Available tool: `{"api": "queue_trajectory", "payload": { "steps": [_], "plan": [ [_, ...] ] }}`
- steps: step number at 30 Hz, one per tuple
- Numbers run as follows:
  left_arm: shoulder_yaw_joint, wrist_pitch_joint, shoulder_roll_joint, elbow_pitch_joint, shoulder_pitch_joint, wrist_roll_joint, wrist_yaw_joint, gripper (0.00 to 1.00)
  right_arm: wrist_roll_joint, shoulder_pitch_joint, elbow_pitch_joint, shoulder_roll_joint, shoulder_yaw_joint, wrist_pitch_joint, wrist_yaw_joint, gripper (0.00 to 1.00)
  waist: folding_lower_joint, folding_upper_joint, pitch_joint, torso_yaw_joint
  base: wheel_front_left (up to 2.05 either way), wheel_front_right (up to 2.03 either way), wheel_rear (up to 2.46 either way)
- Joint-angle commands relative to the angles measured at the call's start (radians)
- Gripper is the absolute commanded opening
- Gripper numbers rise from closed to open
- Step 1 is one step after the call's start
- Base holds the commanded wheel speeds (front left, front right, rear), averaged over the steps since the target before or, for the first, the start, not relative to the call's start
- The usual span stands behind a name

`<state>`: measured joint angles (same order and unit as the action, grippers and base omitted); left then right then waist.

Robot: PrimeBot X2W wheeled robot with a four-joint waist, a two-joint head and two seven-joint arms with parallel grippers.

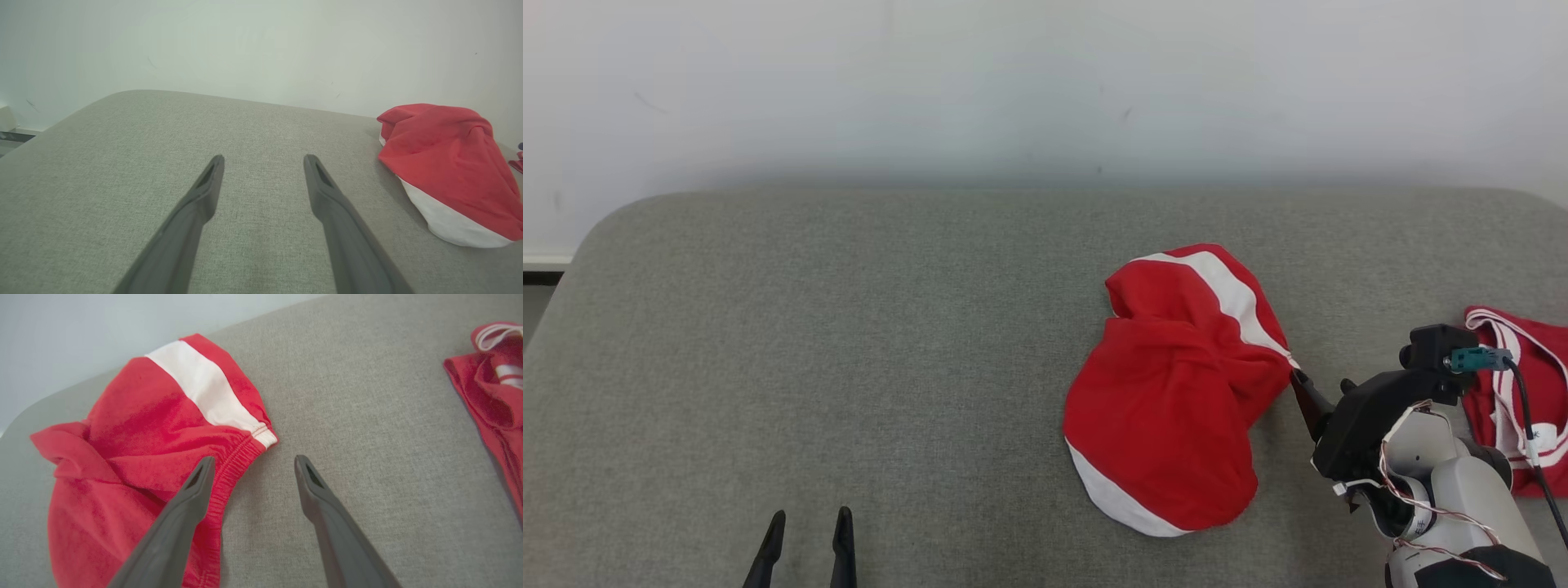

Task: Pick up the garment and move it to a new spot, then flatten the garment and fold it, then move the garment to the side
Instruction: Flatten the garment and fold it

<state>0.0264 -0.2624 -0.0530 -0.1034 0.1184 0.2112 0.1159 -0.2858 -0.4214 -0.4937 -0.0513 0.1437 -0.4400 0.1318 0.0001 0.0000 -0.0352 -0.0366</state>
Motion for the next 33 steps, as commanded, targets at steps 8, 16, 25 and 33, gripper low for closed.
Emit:
{"api": "queue_trajectory", "payload": {
  "steps": [8, 16, 25, 33],
  "plan": [
    [0.017, -0.003, 0.002, -0.011, -0.03, -0.009, 0.009, 1.0, -0.022, -0.093, -0.165, 0.001, 0.051, -0.007, -0.002, 1.0, -0.0001, 0.0, -0.048, -0.063, 0.0, 0.0, 0.0],
    [0.027, -0.003, 0.003, -0.016, -0.041, -0.008, 0.013, 1.0, -0.07, -0.169, -0.323, 0.001, 0.053, 0.075, -0.002, 1.0, -0.0001, 0.0, -0.063, -0.081, 0.0, 0.0, 0.0],
    [0.031, -0.003, 0.003, -0.025, -0.05, -0.005, 0.016, 1.0, -0.156, -0.241, -0.399, 0.001, -0.065, 0.221, -0.002, 0.0, -0.0001, 0.0, -0.06, -0.088, 0.0, 0.0, 0.0],
    [0.019, -0.003, 0.003, -0.021, -0.028, 0.006, 0.01, 1.0, -0.082, -0.296, -0.318, 0.001, -0.082, 0.336, -0.002, 0.0, -0.0001, 0.0, -0.024, -0.066, 0.0, 0.0, 0.0]
  ]
}}
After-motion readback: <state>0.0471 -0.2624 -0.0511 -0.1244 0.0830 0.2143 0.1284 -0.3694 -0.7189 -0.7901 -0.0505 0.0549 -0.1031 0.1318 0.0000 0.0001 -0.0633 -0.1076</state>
